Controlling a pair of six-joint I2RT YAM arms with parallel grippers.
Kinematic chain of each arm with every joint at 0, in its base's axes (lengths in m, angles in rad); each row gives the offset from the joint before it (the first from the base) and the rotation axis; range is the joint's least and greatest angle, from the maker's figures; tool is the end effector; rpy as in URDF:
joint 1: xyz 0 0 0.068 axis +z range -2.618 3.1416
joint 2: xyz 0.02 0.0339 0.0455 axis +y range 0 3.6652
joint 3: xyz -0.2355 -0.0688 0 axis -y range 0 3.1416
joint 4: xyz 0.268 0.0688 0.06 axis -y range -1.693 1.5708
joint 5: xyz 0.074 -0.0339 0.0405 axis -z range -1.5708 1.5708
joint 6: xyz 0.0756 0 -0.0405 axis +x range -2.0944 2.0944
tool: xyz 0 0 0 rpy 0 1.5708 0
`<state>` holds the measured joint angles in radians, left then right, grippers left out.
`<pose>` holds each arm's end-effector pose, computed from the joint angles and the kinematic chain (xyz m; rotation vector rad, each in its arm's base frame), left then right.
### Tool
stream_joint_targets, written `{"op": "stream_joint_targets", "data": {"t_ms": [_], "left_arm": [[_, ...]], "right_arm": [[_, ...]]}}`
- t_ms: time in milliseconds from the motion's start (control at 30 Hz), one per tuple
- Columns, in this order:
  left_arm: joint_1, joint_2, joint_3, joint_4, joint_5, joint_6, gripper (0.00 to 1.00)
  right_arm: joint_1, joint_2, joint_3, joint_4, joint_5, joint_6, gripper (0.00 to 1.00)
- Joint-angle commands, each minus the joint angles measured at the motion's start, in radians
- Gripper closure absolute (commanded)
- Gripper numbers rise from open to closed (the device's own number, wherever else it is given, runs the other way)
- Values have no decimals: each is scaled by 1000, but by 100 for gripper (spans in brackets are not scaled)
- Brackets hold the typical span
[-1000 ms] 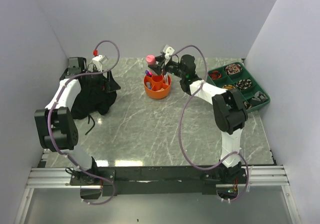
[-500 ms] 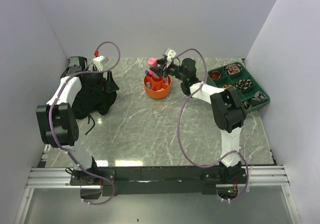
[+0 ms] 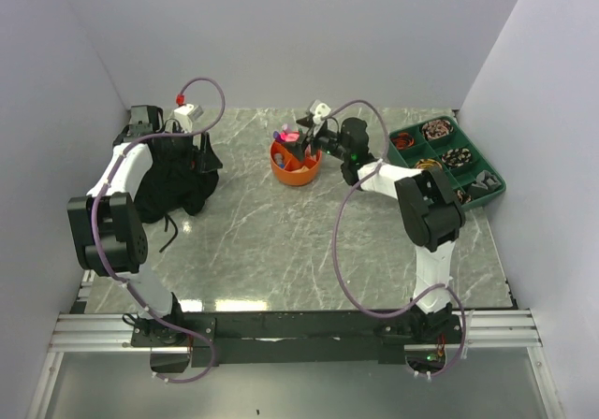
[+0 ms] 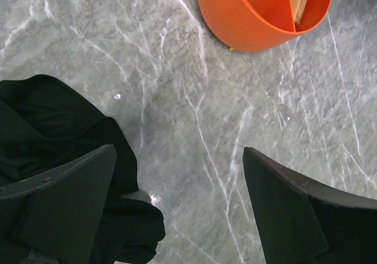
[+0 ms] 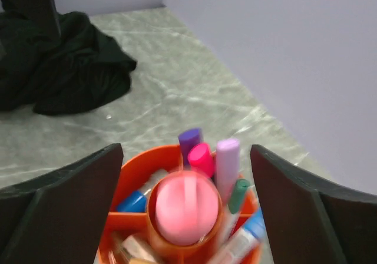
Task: Sort the stationery into containers
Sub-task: Place the stationery in the storage box, then reset both arms
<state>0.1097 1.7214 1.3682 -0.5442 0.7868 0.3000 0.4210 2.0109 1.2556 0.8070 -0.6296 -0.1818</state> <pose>0.4104 -0.0087 0.2104 0.5353 2.1932 -0.7488 0.4304 0.2415 0.1935 -0.9253 1.2644 0.6654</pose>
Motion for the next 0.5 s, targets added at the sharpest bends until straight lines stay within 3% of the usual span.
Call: {"op": "stream_joint_targets", "data": {"t_ms": [0, 133, 233, 267, 367, 400, 467], "left_arm": [[1, -63, -15, 74, 17, -33, 3], [1, -101, -61, 163, 75, -142, 1], [-8, -143, -121, 269, 48, -220, 1], [-18, -152, -132, 277, 22, -217, 1], [-85, -184, -165, 311, -154, -191, 1], [-105, -197, -178, 328, -206, -220, 1], [-142, -201, -187, 369, -303, -254, 1]], "right_arm": [[4, -176, 45, -6, 28, -30, 0], [12, -270, 82, -182, 97, -56, 0], [7, -337, 129, -438, 292, 27, 0], [9, -345, 160, -621, 333, 69, 0], [12, -340, 176, -957, 606, 219, 0], [12, -372, 128, -986, 714, 255, 0], [7, -463, -81, -973, 720, 230, 0]]}}
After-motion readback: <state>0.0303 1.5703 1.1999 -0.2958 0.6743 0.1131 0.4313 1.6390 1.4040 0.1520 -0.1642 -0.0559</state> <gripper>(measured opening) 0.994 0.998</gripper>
